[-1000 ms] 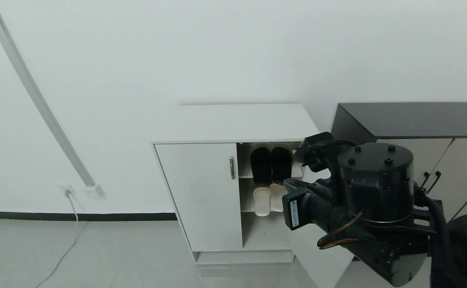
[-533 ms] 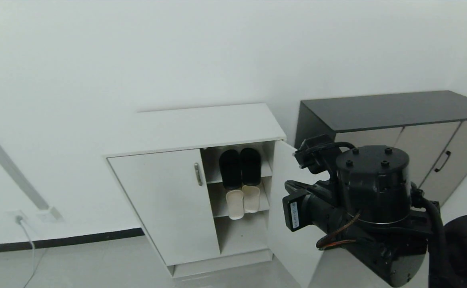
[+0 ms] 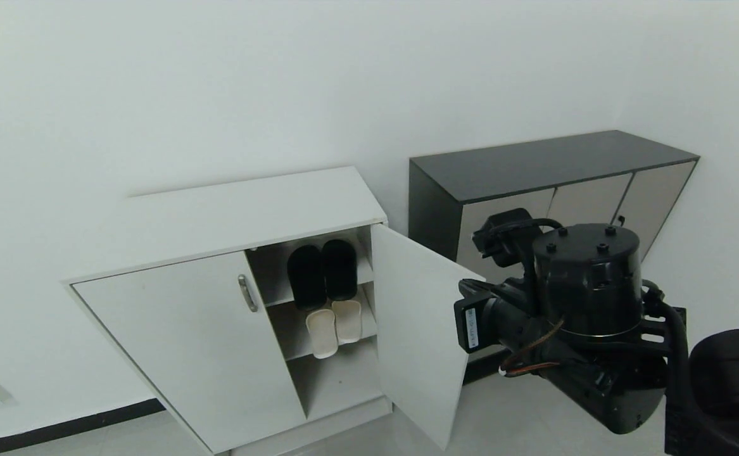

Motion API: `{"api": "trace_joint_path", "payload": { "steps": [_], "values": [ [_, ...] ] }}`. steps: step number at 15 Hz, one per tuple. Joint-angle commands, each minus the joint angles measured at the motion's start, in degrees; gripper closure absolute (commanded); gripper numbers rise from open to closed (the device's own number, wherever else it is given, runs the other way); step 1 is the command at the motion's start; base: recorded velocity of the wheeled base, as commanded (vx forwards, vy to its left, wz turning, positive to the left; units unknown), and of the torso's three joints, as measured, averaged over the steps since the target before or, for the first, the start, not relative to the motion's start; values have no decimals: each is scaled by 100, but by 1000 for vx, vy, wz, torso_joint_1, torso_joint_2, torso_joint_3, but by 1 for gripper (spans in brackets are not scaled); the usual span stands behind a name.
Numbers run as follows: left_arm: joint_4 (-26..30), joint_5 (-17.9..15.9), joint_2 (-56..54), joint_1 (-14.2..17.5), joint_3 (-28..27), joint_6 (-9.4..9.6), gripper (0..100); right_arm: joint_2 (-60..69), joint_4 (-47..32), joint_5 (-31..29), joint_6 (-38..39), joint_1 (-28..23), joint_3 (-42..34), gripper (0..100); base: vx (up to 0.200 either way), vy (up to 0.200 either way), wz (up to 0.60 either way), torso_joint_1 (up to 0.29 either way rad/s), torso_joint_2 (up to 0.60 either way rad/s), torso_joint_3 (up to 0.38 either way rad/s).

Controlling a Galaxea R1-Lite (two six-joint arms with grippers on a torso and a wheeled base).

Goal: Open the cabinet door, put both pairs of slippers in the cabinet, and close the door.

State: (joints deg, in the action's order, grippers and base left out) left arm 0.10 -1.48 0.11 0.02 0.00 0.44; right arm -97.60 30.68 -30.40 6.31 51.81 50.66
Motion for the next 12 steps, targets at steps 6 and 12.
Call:
{"api": "trace_joint_path", "payload": {
  "steps": [6, 12],
  "values": [
    [-1, -2, 7, 6, 0, 0, 100, -603, 307, 360, -16, -1041, 849, 100, -133, 0, 0, 3, 2, 0],
    [-1, -2, -2, -2, 0, 0, 100, -1789, -1469, 984, 458, -1955, 3222, 100, 0, 0, 0, 0, 0, 0]
  ]
}}
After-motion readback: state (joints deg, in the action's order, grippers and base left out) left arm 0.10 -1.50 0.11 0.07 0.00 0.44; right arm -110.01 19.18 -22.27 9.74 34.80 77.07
